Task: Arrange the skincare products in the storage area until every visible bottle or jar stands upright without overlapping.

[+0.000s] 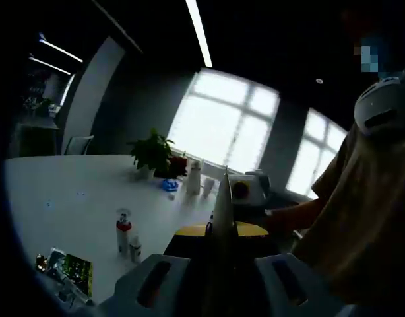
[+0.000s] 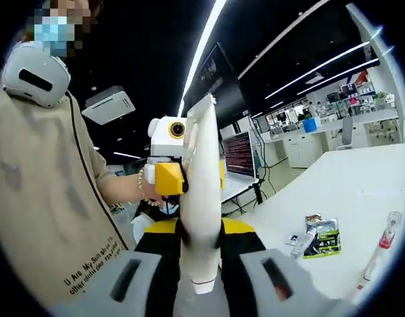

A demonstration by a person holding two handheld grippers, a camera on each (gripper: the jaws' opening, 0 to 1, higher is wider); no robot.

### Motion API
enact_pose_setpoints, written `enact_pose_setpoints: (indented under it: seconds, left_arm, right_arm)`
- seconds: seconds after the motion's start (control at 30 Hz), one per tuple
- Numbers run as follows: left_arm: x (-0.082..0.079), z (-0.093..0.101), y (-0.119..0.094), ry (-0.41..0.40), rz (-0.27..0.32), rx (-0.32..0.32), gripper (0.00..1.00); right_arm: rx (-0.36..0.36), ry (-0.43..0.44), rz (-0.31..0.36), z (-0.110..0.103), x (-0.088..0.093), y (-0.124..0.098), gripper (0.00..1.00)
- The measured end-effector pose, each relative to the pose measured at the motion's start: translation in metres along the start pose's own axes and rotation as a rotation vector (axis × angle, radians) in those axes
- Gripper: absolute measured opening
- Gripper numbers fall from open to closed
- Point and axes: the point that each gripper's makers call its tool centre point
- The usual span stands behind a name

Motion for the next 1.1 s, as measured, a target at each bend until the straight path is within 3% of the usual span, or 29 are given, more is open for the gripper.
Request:
enact_pose_setpoints:
  seconds: [0.13, 0.37, 0.53, 0.6, 0.8, 0.93, 1.1]
  left_arm:
    - [-0.001, 0.004, 0.001, 0.063, -0.037, 0.032, 0.09]
    - [0.006, -0.008, 0.004, 0.266, -0.221, 0.011, 0.13]
    - [0.02, -0.019, 0.004, 0.426, -0.396, 0.006, 0.14]
    - [0.027, -0.022, 0.003, 0.455, -0.459, 0.017, 0.14]
    - [0.045, -0.029, 0.003, 0.482, -0.558, 0.028, 0.12]
    - [0.064, -0.03, 0.007, 0.494, -0.664, 0.023, 0.11]
    - [0.074, -0.037, 0.011, 0.503, -0.692, 0.044, 0.09]
  right_arm:
    - [-0.012, -0.076, -0.024, 0.0, -0.003, -0.001, 0.19]
    - [0.014, -0.249, -0.144, 0.017, 0.001, -0.006, 0.16]
    - [0.027, -0.323, -0.217, 0.027, 0.008, -0.008, 0.15]
    - [0.024, -0.352, -0.249, 0.03, 0.012, -0.009, 0.15]
    - [0.022, -0.387, -0.318, 0.036, 0.024, -0.014, 0.15]
    - [0.029, -0.41, -0.379, 0.044, 0.038, -0.019, 0.16]
    - [0.046, -0.399, -0.408, 0.053, 0.048, -0.028, 0.16]
Point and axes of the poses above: the point that each gripper's makers call its tool centre point, and the gripper's own axes: y roughly forward along the fingers, z roughly to its right, x roughly out of its underside, and after that the axes turned 8 degrees about z, right-handed
